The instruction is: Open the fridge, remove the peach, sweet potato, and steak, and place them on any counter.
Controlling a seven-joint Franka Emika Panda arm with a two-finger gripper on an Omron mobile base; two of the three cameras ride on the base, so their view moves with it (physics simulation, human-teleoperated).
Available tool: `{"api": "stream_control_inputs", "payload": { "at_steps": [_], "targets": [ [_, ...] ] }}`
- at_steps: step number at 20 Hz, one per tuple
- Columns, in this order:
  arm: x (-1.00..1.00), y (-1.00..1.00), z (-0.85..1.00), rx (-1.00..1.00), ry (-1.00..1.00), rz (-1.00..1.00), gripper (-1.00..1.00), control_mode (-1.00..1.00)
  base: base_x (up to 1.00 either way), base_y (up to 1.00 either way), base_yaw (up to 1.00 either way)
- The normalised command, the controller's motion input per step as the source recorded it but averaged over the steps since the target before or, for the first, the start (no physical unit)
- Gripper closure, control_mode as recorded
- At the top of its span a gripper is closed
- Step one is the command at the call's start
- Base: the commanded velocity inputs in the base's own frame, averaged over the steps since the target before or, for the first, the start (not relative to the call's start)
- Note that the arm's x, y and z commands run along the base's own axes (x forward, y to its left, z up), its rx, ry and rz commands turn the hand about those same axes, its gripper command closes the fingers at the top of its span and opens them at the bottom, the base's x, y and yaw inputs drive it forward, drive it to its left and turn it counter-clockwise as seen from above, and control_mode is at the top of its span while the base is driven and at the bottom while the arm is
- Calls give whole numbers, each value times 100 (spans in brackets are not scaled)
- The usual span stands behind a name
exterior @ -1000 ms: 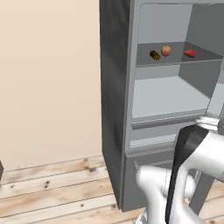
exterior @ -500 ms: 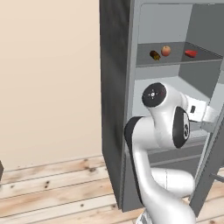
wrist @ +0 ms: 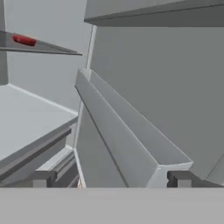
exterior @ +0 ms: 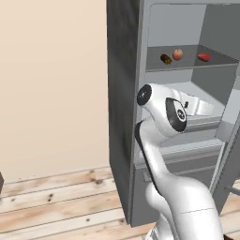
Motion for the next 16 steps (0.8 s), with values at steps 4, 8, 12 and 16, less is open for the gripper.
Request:
{"api": "stream_control_inputs", "payload": {
  "at_steps": [4,8,12,16],
  "targets": [
    [57,-58,0,-10,0,-13,-100,-100,0,0,0],
    [40,-93,0,-6,0,-12,-100,-100,0,0,0],
    [16,-91,0,-5,0,-9,-100,-100,0,0,0],
    [-19,-98,-1,-4,0,-6,-100,-100,0,0,0]
  ]
}}
